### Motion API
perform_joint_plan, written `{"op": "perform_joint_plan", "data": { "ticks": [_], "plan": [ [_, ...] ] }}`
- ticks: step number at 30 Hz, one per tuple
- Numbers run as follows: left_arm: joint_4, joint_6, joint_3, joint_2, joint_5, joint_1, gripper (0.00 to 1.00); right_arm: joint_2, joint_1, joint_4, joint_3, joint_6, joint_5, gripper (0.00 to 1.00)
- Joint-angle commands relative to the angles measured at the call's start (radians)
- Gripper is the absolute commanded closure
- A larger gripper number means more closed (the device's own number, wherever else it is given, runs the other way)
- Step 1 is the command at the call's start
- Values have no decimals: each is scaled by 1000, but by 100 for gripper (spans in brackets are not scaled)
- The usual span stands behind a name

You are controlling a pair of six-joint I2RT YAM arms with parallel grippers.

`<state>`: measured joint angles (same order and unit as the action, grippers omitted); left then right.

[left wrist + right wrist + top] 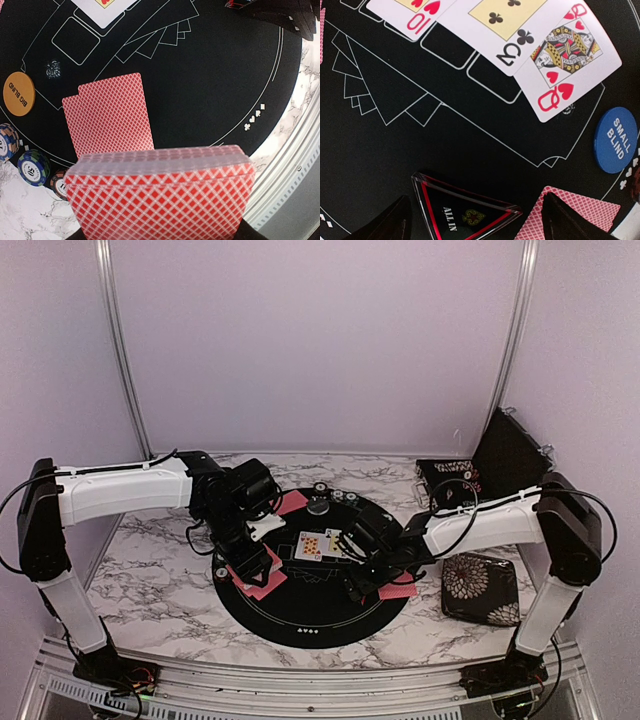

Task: Distribute texas hold em gaming equipment
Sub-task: Flop the poker card in the community card area, then pick up the all-in button from the poker table mat.

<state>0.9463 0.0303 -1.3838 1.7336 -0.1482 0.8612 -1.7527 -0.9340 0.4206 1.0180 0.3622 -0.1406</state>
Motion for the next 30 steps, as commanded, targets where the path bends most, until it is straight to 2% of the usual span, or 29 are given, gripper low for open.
{"op": "perform_joint_plan", "data": {
  "ticks": [1,6,11,16,21,25,30],
  "plan": [
    [2,-1,5,-27,0,-5,45,-16,-9,-2,32,14,5,14],
    [2,0,6,-24,-3,-5,45,-23,-9,-25,22,13,17,17],
    [3,0,5,-25,-2,-5,45,-34,-10,-19,23,19,19,27],
    [3,0,5,-23,-5,-5,45,-26,-9,-9,24,29,16,31],
    [3,-1,5,-25,-3,-5,45,-33,-9,8,36,40,24,32],
    [3,-3,8,-25,-2,-5,45,-25,-11,20,44,54,30,28],
    [3,-2,8,-26,-1,-5,45,-17,-14,42,57,69,30,28]
  ]
}}
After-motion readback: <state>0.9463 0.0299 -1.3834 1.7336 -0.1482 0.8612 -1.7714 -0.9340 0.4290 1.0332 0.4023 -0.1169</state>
